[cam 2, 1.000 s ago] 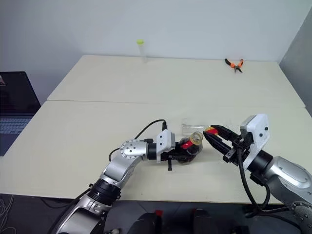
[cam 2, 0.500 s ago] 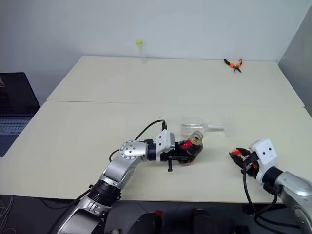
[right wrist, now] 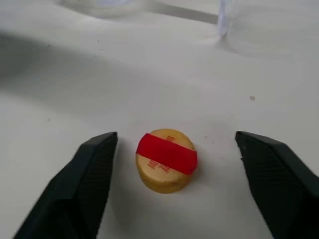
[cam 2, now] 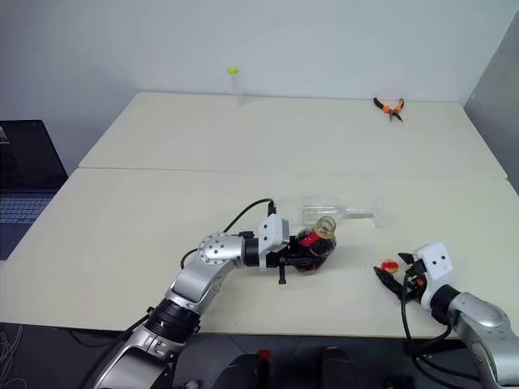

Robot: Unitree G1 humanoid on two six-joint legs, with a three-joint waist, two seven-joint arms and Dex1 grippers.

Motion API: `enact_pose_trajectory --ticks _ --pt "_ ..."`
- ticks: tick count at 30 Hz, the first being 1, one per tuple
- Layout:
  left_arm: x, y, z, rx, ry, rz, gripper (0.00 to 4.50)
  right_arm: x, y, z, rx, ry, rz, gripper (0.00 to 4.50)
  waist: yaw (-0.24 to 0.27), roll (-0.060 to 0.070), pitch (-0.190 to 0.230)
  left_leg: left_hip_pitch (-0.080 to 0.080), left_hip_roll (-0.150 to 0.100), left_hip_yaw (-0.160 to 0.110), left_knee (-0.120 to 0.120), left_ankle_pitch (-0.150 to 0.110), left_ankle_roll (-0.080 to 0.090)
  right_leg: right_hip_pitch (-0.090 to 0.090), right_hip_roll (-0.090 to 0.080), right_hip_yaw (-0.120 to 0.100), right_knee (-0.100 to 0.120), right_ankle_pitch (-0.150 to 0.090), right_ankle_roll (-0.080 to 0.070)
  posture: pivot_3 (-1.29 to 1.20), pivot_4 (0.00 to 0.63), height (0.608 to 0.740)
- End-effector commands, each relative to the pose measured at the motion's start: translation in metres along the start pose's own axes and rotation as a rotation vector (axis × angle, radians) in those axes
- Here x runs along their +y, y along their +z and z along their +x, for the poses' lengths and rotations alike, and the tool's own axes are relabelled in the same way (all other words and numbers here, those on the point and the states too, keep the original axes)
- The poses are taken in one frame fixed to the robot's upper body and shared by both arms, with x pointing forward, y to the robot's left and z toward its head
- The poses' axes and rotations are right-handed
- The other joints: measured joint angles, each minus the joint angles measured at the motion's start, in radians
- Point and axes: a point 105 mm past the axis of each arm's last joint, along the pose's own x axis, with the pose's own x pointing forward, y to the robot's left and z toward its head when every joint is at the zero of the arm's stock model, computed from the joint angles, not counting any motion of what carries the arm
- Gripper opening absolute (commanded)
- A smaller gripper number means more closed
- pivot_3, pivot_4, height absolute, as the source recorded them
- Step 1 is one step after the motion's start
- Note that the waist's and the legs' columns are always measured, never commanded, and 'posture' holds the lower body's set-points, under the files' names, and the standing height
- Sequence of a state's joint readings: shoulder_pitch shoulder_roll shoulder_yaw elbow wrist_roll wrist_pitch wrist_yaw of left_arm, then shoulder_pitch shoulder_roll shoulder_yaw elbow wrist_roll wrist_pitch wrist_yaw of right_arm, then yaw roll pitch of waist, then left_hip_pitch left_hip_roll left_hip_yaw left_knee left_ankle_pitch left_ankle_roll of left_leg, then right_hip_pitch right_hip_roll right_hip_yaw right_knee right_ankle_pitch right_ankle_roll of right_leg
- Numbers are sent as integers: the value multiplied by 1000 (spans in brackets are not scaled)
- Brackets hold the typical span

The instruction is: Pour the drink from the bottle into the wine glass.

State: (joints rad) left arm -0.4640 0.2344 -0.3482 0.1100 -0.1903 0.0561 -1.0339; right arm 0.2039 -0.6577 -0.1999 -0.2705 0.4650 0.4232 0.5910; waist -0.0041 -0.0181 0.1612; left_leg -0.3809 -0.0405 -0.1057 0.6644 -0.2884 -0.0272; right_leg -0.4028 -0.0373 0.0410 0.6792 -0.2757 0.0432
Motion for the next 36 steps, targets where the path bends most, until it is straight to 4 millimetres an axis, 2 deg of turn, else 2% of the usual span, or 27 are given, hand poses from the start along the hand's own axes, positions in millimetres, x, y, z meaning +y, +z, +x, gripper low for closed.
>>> enact_pose_trajectory --ticks 1,4,7,12,15,20,23,25,30,36 --pt "7 23 -2 -76 46 59 770 -7 8 -7 -18 -16 22 4500 0 0 0 0 0 0 0 0 0 0 0 0 0 0 0 0 150 740" --pt "14 26 -8 -92 110 52 770 -8 15 -12 -27 -16 20 4500 1 0 0 0 0 0 0 0 0 0 0 0 0 0 0 0 150 740" --pt "28 33 -20 -128 228 44 770 2 36 -21 -63 38 -9 4500 1 1 0 0 0 0 0 0 0 0 0 0 0 0 0 0 150 740" --pt "59 43 -58 -202 499 9 770 50 87 -28 -120 262 -140 4500 -4 1 0 0 1 0 0 0 0 0 0 0 1 0 0 0 150 740" --pt "79 42 -83 -206 675 24 770 78 107 -25 -126 385 -240 4500 -4 0 0 0 1 0 0 0 0 0 0 0 0 0 0 0 150 740" --pt "116 23 -141 -163 1023 80 770 113 143 8 -211 492 -383 4500 -3 -2 1 0 0 -1 0 0 0 0 0 -1 0 0 0 0 150 740" --pt "125 9 -157 -137 1109 73 770 121 150 25 -218 501 -413 4500 1 -3 1 -1 0 -2 0 2 -4 -1 -1 -2 -1 0 0 0 150 740" --pt "133 -4 -169 -110 1171 53 770 128 156 43 -240 501 -427 4500 4 -4 1 -3 -1 -2 1 2 -4 -2 -2 -2 -2 0 0 0 150 740" --pt "146 -26 -185 -77 1249 7 770 143 163 69 -266 496 -466 4500 6 -5 1 -4 -2 -2 1 2 -4 -3 -3 -3 -2 0 0 0 150 740" --pt "156 -32 -195 -66 1309 -4 770 156 166 77 -293 513 -477 4500 -1 -5 1 -4 -2 -2 1 2 -4 -4 -3 -3 -1 1 0 0 150 740"
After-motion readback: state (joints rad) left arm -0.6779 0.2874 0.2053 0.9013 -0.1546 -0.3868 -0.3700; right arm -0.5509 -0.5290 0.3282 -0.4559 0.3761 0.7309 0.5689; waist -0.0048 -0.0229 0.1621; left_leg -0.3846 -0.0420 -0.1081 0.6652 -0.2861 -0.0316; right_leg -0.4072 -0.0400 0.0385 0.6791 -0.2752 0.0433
